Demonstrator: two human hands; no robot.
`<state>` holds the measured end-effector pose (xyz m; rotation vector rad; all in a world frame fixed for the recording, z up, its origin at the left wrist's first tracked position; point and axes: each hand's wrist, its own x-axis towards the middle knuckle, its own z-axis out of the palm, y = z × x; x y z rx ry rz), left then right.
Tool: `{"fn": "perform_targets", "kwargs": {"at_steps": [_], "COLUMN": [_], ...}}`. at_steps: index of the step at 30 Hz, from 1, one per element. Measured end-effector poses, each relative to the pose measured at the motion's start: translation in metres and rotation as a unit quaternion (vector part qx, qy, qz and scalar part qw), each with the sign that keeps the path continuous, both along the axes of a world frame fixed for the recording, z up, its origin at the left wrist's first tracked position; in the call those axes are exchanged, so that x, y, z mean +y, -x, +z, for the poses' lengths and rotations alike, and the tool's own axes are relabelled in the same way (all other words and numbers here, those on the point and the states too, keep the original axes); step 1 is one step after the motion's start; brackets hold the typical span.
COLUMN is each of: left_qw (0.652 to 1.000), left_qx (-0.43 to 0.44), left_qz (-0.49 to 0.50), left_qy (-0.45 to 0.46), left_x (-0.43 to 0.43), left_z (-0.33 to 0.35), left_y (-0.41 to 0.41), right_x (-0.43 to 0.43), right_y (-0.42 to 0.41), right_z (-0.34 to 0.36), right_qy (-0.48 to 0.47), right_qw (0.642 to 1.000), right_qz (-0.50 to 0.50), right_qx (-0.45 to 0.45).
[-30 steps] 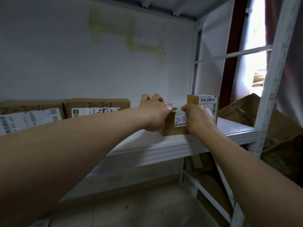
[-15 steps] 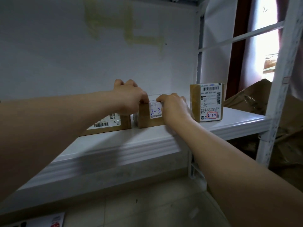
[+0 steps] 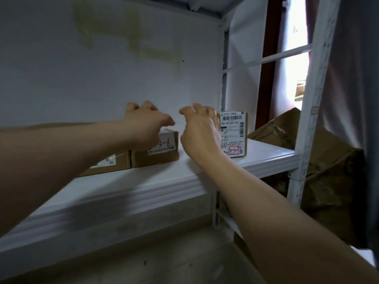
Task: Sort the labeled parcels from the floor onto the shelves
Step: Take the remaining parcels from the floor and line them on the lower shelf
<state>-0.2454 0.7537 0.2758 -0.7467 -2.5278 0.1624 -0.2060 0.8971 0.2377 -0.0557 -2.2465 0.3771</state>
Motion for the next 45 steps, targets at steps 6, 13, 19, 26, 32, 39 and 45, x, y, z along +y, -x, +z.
{"fn": "perform_targets", "kwargs": {"at_steps": [6, 13, 19, 26, 32, 39, 45], "left_qw": [0.996, 0.991, 0.989, 0.991, 0.992, 0.985, 0.981], "left_qx": [-0.025, -0.068, -0.089, -0.085, -0.085, -0.122, -0.139], "left_qz": [-0.07, -0.094, -0.075, -0.045, -0.03, -0.047, -0.05], "left_qy": [-0.057, -0.071, -0.09, -0.094, -0.093, -0.111, -0.126], "left_x": [0.071, 0.101, 0.082, 0.061, 0.055, 0.056, 0.052], "left_z": [0.002, 0.009, 0.01, 0.006, 0.009, 0.018, 0.023], "left_y": [-0.013, -0.015, -0.001, 0.02, 0.019, 0.003, -0.004], "right_x": [0.072, 0.106, 0.078, 0.059, 0.056, 0.054, 0.053], "right_y": [-0.004, 0.014, 0.035, 0.058, 0.063, 0.054, 0.054], "right_z": [0.011, 0.002, 0.002, -0.004, 0.0, 0.01, 0.016], "right_qy": [0.127, 0.193, 0.184, 0.165, 0.165, 0.159, 0.157], "right_qw": [0.989, 0.975, 0.977, 0.979, 0.977, 0.98, 0.98], "right_qz": [-0.078, -0.049, 0.041, 0.087, 0.094, 0.066, 0.051], "right_qx": [-0.01, -0.096, -0.102, -0.088, -0.093, -0.105, -0.11]}}
